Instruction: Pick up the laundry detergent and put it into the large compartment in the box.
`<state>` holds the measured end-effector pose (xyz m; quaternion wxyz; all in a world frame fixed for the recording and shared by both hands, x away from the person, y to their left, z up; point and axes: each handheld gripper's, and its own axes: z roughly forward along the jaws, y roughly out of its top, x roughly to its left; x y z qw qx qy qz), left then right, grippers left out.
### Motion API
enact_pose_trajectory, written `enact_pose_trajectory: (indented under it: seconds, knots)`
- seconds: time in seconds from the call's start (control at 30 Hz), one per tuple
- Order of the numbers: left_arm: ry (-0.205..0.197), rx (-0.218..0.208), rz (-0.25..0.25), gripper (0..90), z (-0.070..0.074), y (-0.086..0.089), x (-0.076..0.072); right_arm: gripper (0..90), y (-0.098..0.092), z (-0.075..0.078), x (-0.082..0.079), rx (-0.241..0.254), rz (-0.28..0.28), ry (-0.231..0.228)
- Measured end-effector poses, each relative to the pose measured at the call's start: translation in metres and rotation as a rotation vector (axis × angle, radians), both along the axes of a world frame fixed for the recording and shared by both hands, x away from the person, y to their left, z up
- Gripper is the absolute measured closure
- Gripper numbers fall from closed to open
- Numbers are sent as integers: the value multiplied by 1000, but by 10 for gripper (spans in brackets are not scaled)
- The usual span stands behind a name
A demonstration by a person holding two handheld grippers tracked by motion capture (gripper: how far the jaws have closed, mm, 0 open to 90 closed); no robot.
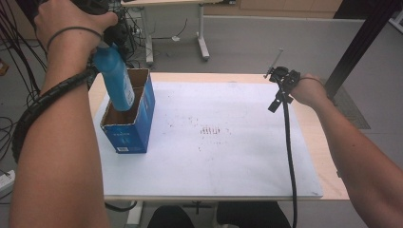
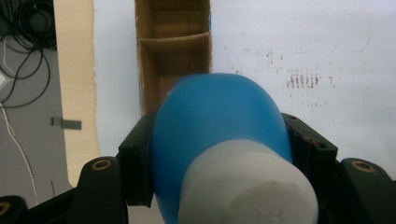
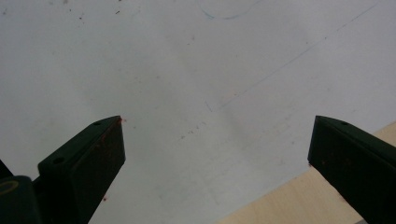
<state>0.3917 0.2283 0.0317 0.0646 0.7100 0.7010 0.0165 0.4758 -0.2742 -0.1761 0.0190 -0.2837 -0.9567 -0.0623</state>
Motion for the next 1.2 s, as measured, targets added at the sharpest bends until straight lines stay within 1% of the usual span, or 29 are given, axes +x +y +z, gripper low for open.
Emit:
enact_pose_trajectory:
  seconds: [0.13, 0.23, 0.4, 0.47, 0.53, 0.67, 0.73, 0.8, 0.87, 1.0, 1.03, 1.1, 1.17, 1.2]
  knots:
    - [5, -5, -18, 377, -7, 4, 3, 40, -2, 0, 1, 2, 2, 7]
    - [9, -10, -18, 377, -10, 6, 6, 40, -3, 0, 1, 2, -3, 8]
    - [10, 1, -27, 377, -14, 9, 9, 36, -5, 0, 1, 4, -9, 8]
    - [16, 0, -28, 377, -17, 12, 11, 39, -6, -1, 1, 7, -8, 8]
    - [12, 0, -33, 377, -20, 14, 11, 37, -6, -1, 1, 9, -12, 8]
    - [21, -2, -61, 377, -30, 18, 15, 37, -7, -2, 1, 13, -15, 8]
    - [25, 2, -58, 377, -36, 18, 17, 37, -6, -2, 1, 10, -17, 8]
    - [39, 7, -64, 377, -40, 18, 20, 39, -7, -2, 1, 13, -17, 9]
    - [36, 7, -71, 377, -45, 19, 20, 37, -7, -2, 1, 12, -17, 12]
    - [43, 5, -74, 377, -53, 23, 22, 37, -7, -3, 1, 7, -21, 16]
    - [38, 2, -71, 377, -55, 24, 22, 39, -7, -3, 2, 7, -19, 17]
    - [47, 0, -76, 377, -59, 26, 24, 36, -7, -3, 1, 8, -17, 14]
    - [37, -4, -74, 377, -62, 27, 23, 40, -7, -2, 2, 4, -14, 14]
    - [39, -4, -80, 377, -63, 27, 24, 33, -7, -2, 1, 4, -13, 7]
